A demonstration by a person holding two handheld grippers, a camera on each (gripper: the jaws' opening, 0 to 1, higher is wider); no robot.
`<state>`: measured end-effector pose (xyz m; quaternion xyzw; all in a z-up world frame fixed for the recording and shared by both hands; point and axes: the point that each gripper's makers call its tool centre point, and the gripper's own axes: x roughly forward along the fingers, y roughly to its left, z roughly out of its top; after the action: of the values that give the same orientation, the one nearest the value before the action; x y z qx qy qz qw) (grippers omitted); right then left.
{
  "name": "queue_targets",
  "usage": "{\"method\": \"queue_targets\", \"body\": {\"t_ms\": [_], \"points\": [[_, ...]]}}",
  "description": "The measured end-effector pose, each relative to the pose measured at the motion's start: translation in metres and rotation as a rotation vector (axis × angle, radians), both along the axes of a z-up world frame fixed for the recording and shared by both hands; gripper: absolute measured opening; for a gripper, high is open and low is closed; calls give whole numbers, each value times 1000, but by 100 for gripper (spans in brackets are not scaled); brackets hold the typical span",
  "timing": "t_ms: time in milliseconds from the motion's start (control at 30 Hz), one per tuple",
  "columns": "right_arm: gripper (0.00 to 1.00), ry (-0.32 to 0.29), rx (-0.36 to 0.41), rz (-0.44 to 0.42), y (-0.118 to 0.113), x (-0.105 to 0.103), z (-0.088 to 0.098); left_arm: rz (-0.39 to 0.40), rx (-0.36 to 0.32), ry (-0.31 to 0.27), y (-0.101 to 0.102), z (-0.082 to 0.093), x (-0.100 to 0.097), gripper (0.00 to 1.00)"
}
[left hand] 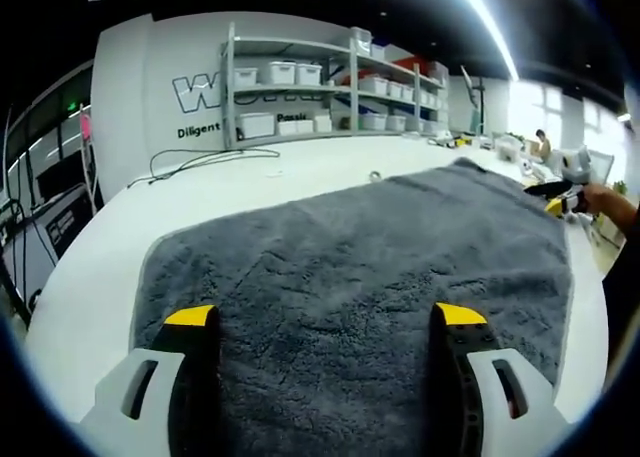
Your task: Open the folded towel by lifting each exposed corner and separating the folded layers until the towel lies flat within the target outline without major curled edges
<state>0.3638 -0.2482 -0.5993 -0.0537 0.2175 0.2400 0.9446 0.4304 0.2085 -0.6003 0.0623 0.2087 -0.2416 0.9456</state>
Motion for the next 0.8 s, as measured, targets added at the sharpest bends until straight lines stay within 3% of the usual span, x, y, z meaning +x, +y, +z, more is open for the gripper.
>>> {"method": "queue_targets", "body": {"t_ms": [233, 400, 467, 567, 633, 800], "points": [[86, -6, 0, 1, -2, -5, 1, -5, 8, -4, 3, 1, -6, 88], [76, -22, -30, 59, 2, -10, 6, 8, 22, 2, 7, 4, -14, 95], [72, -44, -40, 69, 1, -11, 10, 15, -36, 34, 7, 5, -23, 96], [66, -72, -1, 79, -1, -13, 18, 50, -107, 24, 16, 15, -36, 95], [60, -65, 34, 80, -4, -17, 18, 75, -102, 25, 24, 16, -46, 94], [56, -79, 13, 61, -19, -21, 15, 121, -68, 25, 45, 16, -71, 89]]}}
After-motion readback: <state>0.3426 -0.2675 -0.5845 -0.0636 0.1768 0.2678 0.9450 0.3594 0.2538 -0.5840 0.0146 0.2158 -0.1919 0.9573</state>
